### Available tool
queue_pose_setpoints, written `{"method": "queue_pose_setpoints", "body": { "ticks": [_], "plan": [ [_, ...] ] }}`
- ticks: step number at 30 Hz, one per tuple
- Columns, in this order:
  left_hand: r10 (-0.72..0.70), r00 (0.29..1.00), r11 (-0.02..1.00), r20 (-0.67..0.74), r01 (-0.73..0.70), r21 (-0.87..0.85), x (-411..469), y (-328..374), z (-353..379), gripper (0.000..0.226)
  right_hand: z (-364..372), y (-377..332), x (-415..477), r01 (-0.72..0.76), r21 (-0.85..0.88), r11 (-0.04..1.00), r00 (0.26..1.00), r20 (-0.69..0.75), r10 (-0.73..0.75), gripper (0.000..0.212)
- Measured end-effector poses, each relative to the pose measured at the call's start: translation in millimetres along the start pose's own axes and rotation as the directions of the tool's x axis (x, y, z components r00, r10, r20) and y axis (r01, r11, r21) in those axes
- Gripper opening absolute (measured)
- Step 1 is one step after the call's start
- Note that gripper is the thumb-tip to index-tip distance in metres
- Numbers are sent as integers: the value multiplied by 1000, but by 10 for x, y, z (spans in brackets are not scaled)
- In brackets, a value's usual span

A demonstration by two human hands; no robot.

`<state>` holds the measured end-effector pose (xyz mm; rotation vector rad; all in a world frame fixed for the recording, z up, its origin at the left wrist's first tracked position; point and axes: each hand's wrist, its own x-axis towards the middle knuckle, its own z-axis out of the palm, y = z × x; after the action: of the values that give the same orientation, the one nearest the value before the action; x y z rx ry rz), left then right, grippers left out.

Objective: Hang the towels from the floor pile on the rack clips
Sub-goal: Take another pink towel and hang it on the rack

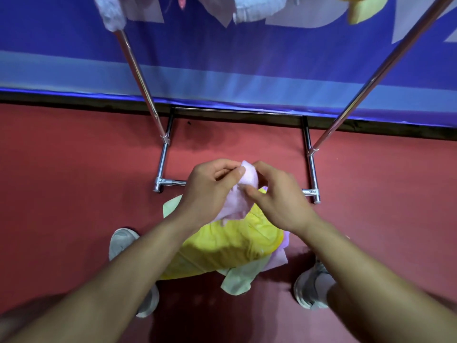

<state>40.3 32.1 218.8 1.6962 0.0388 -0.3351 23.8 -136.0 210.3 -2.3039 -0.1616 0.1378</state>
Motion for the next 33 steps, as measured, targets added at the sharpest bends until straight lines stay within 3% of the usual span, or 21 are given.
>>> {"method": "queue_pose_setpoints", "body": {
  "ticks": [2, 4, 7, 9, 12, 15, 16, 19, 21, 23, 28, 30, 33],
  "plan": [
    [70, 997, 995, -41, -67, 72, 20, -17, -34, 18, -28, -2, 39, -10, 22, 1000, 997, -74, 12, 15],
    [91, 996, 960, -9, -86, 265, -2, -56, -108, 29, -85, -25, 75, -20, 153, 988, 987, -153, 44, 22],
    [-70, 992, 836, 107, 0, 548, -78, -209, -141, 30, -190, -109, 93, 6, 449, 894, 975, -200, 94, 18],
    [-105, 992, 803, 66, 46, 594, -85, -318, -125, 25, -247, -99, 106, 2, 505, 863, 969, -213, 122, 19],
    [-22, 1000, 831, -2, 20, 556, -30, -306, -119, 32, -288, -6, 130, -84, 419, 904, 939, -269, 212, 28],
    [54, 998, 890, -31, -34, 455, 19, -172, -121, 30, -291, 107, 123, -208, 244, 947, 909, -309, 279, 16],
    [58, 998, 908, -40, -36, 418, 27, -143, -112, 28, -287, 115, 106, -215, 196, 957, 919, -292, 266, 26],
    [12, 996, 970, -88, 10, 242, 60, -86, -49, 36, -248, 71, 50, -16, 66, 998, 998, -64, 21, 72],
    [-9, 996, 987, -84, 22, 158, 87, -62, -19, 42, -176, -11, 14, 125, 38, 991, 985, 113, -129, 80],
    [-42, 997, 997, -58, 46, 68, 96, -20, 10, 41, -104, -68, 3, 132, 90, 987, 982, 121, -142, 69],
    [-107, 994, 990, -36, 103, -91, 65, 132, 4, 25, -82, -79, 92, -14, 123, 992, 999, -45, 20, 36],
    [-49, 999, 998, -22, 49, -26, 41, 115, -75, 19, -80, -85, 113, -61, 236, 970, 991, -99, 86, 27],
    [62, 987, 954, 149, -102, 283, -50, 9, -147, 29, -113, -106, 139, -118, 430, 895, 974, -126, 189, 18]
  ]
}}
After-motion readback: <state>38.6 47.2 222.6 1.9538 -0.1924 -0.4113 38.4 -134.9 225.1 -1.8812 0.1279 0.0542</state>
